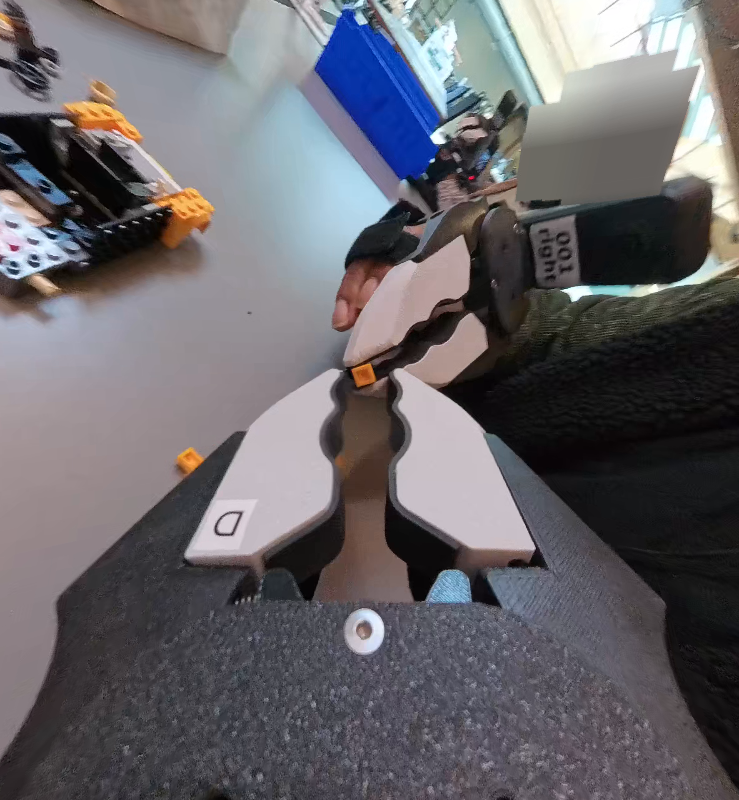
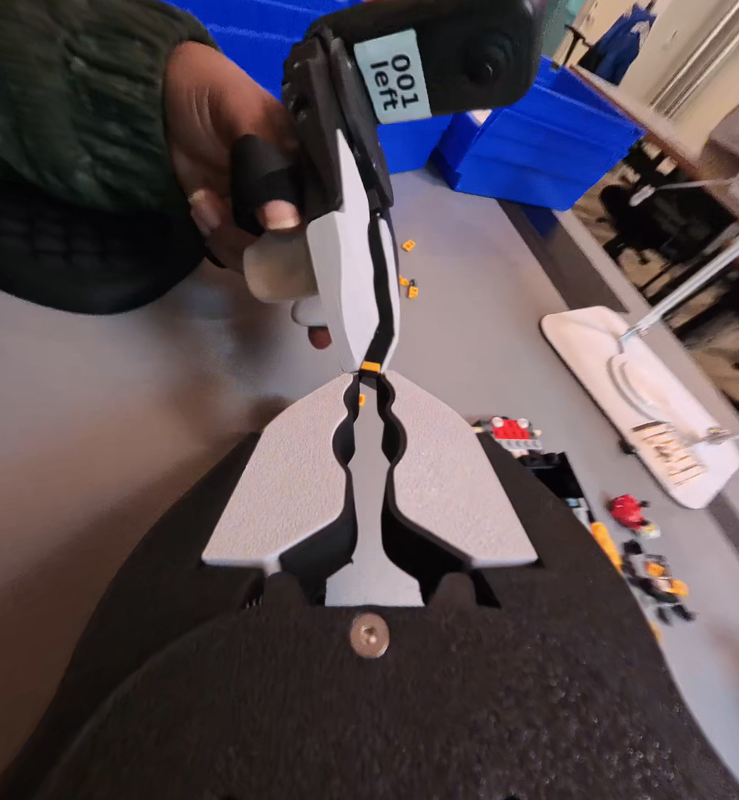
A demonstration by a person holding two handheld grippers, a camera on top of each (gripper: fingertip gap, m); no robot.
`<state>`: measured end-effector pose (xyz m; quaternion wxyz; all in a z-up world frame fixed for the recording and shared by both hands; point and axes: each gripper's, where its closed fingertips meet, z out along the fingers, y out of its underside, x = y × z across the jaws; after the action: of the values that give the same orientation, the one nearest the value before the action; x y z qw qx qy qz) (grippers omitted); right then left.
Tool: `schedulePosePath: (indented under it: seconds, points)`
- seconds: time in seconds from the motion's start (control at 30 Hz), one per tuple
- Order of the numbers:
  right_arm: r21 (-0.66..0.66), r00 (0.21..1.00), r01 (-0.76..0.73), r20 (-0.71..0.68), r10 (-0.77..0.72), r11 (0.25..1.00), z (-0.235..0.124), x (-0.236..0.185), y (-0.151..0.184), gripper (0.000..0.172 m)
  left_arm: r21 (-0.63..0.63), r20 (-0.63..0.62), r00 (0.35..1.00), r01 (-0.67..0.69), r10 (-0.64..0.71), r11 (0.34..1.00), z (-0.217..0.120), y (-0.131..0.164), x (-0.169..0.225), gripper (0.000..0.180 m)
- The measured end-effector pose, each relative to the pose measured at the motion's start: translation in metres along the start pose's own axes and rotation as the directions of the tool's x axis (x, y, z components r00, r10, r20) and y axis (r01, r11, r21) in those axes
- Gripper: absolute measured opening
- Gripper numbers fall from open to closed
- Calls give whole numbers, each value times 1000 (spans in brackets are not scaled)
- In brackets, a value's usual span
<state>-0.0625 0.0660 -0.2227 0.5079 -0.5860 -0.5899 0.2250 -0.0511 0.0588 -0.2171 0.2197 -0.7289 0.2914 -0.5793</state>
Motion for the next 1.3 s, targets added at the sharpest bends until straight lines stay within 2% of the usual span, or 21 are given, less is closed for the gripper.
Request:
schedulePosePath:
  seconds: [0.13, 0.27, 0.33, 0.57, 0.83, 0.9, 0.93, 0.97, 1.07, 1.1, 1.17, 1.2, 1.23, 1.3]
  points:
    - [-1, 983, 178, -52, -178, 984, -4, -2, -6, 7, 18, -69, 997, 47, -46, 999, -1, -2, 7, 8]
    - [-56, 902, 407, -134, -410, 912, -8, -3, -11, 7, 25, -110, 993, 39, -36, 999, -1, -2, 13, 7]
    - [-82, 869, 459, -165, -466, 885, -11, -1, -14, 7, 34, -107, 994, 7, -3, 999, -1, -4, 15, 7]
    - [-63, 820, 523, -237, -521, 850, -19, 3, -23, 7, 73, -145, 989, -3, 14, 997, 0, -12, 24, 7]
    - [-56, 767, 581, -298, -569, 812, -29, 5, -36, 6, 119, -330, 940, 137, -91, 983, -3, -20, 38, 6]
    - [-21, 765, 584, -322, -559, 811, -40, 5, -44, 6, 253, -353, 924, 246, -148, 936, -30, -42, 21, 7]
    - [-20, 771, 573, -324, -547, 819, -44, 6, -46, 6, 290, -320, 937, 236, -139, 927, -42, -45, 13, 7]
    - [-17, 772, 569, -333, -541, 822, -45, 7, -47, 6, 259, -231, 969, 151, -90, 954, -37, -36, 11, 7]
    - [-16, 791, 550, -311, -527, 835, -37, 10, -40, 6, 211, -238, 966, 154, -102, 965, -17, -30, 14, 7]
    - [-16, 799, 539, -308, -517, 842, -36, 11, -39, 7, 191, -175, 981, 113, -79, 975, -18, -28, 7, 8]
    - [-18, 824, 498, -302, -479, 867, -36, 16, -34, 7, 175, 125, 992, -49, 28, 983, -34, -29, -25, 8]
    - [-19, 840, 471, -294, -455, 882, -35, 19, -30, 7, 133, 303, 948, -140, 94, 981, -47, -30, -44, 8]
    - [-26, 854, 446, -288, -434, 895, -34, 21, -25, 7, 67, 451, 877, -216, 163, 974, -62, -30, -58, 8]
    - [-31, 875, 407, -273, -400, 913, -31, 25, -19, 7, -52, 662, 705, -295, 254, 954, -92, -32, -79, 8]
